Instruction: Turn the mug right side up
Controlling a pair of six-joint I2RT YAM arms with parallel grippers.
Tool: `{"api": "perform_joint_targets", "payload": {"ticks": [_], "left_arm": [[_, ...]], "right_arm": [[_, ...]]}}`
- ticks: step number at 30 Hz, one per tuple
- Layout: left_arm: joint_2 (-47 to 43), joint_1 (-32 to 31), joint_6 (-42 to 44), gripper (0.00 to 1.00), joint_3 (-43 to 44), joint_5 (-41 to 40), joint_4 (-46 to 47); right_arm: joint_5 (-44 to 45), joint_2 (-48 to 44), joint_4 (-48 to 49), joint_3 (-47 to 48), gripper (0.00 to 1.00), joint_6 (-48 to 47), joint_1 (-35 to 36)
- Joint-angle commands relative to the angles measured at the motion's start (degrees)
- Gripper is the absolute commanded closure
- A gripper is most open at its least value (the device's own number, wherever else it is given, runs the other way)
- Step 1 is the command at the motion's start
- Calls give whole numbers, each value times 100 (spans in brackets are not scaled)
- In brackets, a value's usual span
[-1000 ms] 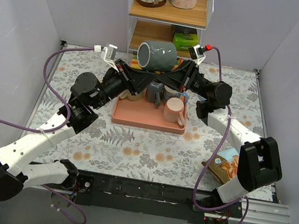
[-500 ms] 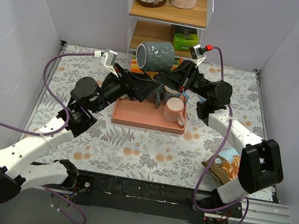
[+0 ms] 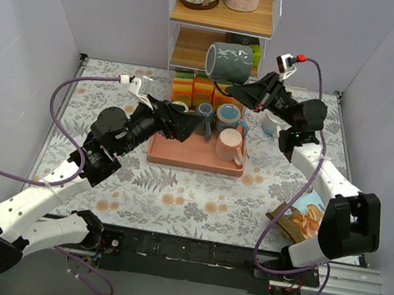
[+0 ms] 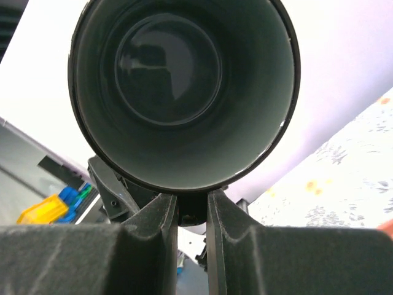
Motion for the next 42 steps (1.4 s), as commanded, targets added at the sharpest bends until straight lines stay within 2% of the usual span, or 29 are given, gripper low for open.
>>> {"api": "perform_joint_targets", "payload": {"ticks": [1, 6, 12, 13, 17, 21, 22, 28, 37, 42], "left_arm": [[-234, -27, 420, 2, 201, -487, -452], [-173, -27, 623, 2, 262, -586, -610], [12, -27, 684, 2, 245, -586, -601], [30, -18, 693, 2, 254, -586, -601], [135, -27, 684, 2, 262, -560, -680], [320, -27, 693, 2, 420, -542, -970], [372, -27, 693, 2, 473, -551, -1031], [382, -27, 807, 2, 508, -630, -1164], [399, -18, 816, 2, 403, -691, -1252], [469, -27, 843, 2, 403, -674, -1278]], "right_arm": [[87, -679, 4, 115, 99, -272, -680], [-28, -1469, -646, -474, 99, -763, -1577], [122, -2375, -2219, -993, 99, -1660, -2482], [113, -2437, -2630, -1011, 99, -1757, -2614], [16, -2570, -3238, -1107, 99, -2258, -3474], [305, -2447, -4274, -1064, 99, -2942, -3871], [376, -2403, -4869, -1029, 99, -3388, -3950], [1254, -2060, -6672, -722, 99, -4611, -4434], [2467, -1120, -8187, 438, 99, -6088, -4496], [2942, -681, -8417, 834, 99, -6503, -4382]]}}
